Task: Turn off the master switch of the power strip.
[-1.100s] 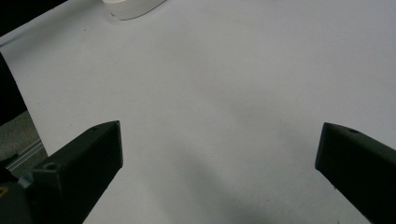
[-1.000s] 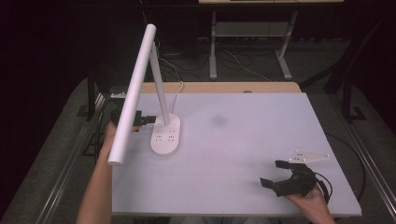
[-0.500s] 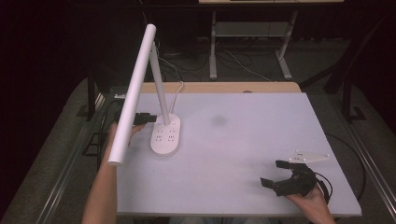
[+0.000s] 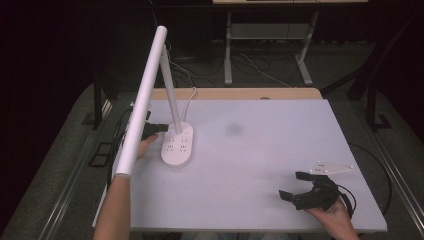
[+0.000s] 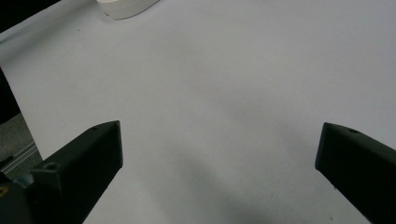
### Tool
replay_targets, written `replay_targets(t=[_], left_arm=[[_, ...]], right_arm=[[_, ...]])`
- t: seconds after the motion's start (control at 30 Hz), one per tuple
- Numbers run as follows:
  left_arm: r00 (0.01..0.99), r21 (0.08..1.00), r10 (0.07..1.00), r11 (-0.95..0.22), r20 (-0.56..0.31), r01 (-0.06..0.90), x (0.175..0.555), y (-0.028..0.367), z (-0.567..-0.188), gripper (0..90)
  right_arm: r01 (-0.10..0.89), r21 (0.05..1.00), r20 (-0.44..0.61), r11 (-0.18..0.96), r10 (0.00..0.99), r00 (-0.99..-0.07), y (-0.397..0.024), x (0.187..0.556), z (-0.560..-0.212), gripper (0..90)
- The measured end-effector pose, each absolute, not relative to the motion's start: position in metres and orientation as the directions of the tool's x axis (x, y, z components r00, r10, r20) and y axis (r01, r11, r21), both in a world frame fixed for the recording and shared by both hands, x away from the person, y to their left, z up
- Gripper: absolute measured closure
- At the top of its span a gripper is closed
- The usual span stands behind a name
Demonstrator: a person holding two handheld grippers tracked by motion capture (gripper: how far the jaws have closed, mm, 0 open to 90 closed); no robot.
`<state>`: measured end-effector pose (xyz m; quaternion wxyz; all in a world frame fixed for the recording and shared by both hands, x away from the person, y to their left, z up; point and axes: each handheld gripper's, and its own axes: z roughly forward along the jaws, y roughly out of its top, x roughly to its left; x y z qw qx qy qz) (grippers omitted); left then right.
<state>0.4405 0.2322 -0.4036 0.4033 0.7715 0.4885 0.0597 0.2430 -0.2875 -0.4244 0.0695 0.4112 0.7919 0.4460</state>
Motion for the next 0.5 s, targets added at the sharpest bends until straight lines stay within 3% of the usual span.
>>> replay_targets(t=[0.5], left_arm=[[0.507, 0.665, 0.808, -0.203, -0.301, 0.719, 0.446, 0.221, -0.418, 90.0]], right_arm=[[0.588, 0.765, 0.254, 0.264, 0.715, -0.651, -0.288, 0.243, -0.425, 0.2]])
